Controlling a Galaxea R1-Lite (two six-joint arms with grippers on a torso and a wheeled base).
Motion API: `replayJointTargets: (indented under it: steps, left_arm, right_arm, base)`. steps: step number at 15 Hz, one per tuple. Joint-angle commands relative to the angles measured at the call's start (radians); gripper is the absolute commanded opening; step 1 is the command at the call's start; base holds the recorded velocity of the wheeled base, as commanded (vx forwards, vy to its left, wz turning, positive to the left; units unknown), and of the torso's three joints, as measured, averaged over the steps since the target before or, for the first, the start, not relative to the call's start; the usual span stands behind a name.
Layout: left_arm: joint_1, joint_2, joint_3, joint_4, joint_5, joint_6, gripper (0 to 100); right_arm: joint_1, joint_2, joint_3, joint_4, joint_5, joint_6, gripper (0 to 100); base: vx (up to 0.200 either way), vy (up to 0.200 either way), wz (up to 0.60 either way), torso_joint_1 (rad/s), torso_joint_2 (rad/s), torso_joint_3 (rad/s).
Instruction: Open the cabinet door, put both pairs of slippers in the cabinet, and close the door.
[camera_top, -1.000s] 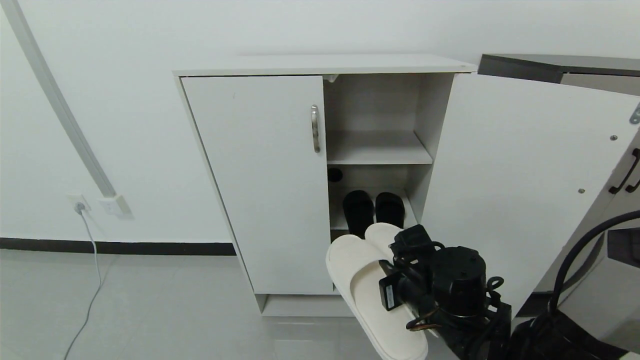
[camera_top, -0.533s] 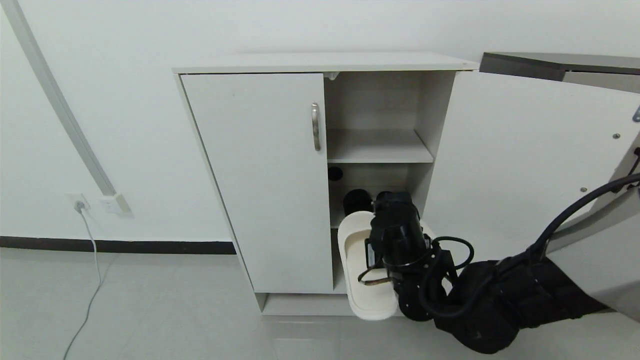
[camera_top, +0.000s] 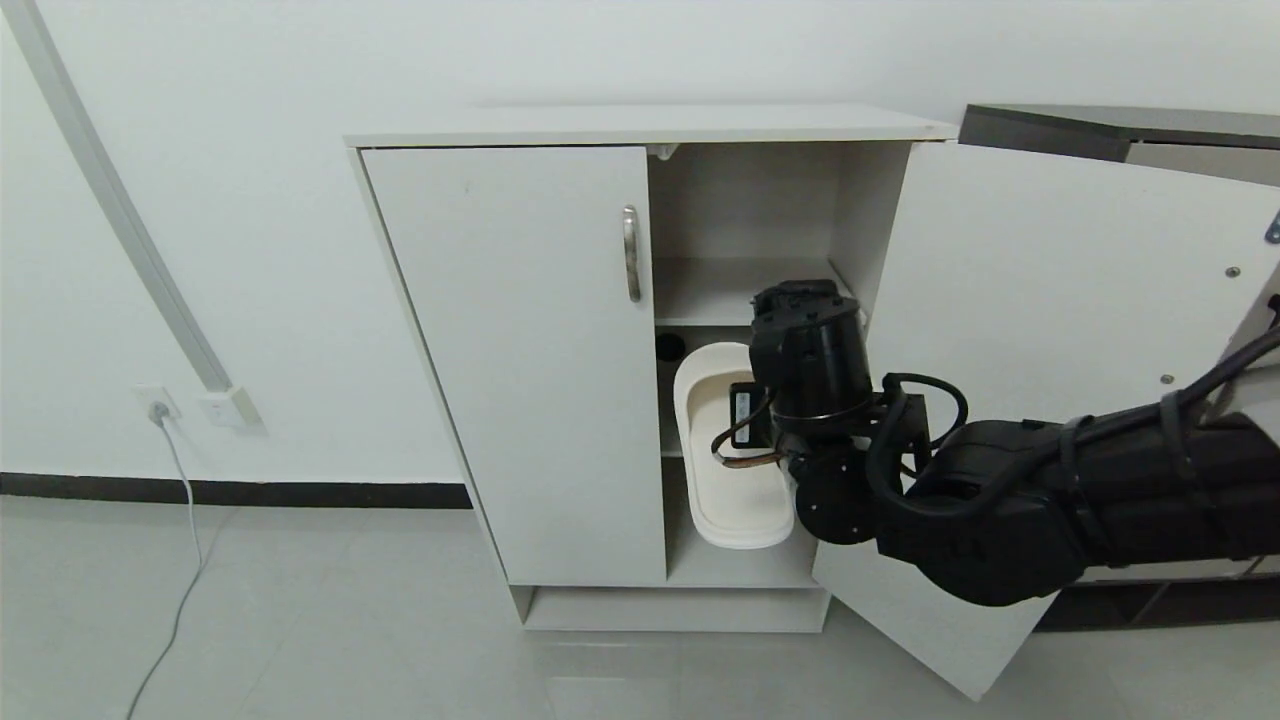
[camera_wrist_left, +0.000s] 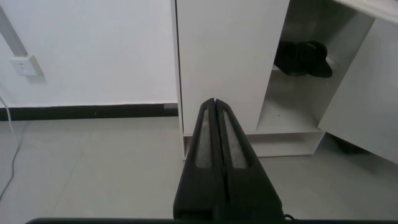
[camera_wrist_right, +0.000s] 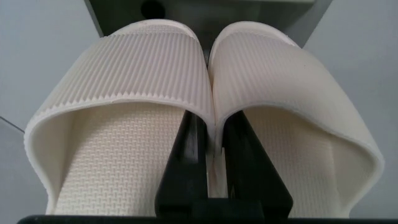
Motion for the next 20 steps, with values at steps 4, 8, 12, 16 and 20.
replayJointTargets:
  steps: [4,8,12,16,20]
  left_arm:
    - [0.0,0.001,0.0,0.0,-0.001,0.0,0]
    - [0.0,0.001,0.0,0.0,-0.003,0.001,0]
    - [0.0,0.001,0.0,0.0,-0.003,0.001,0]
    - [0.0,0.001,0.0,0.0,-0.003,0.0,0]
    - [0.0,0.001,0.0,0.0,-0.001,0.0,0]
  right_arm:
    - [-0.001,-0.034,-0.016,0.001,0.002,-0.021,0]
    - [-0.006,-0.033,-0.021,-0.001,0.005,-0.021,0]
    - [-0.009,-0.034,-0.03,-0.001,0.005,-0.03,0]
    - [-0.016,-0.03,-0.028,0.001,0.005,-0.032,0]
    - [-0.024,-0.022,-0.025,0.004,0.013,-0.042,0]
  base:
    - [0.0,0.0,0.0,0.0,0.0,0.0]
    - [0.15,0.0,0.0,-0.004,0.0,0.003]
    - [0.2,0.0,0.0,0.002,0.01,0.001]
    - [0.2,0.0,0.0,0.001,0.0,-0.004]
    - [0.05,0.0,0.0,0.001,0.0,0.001]
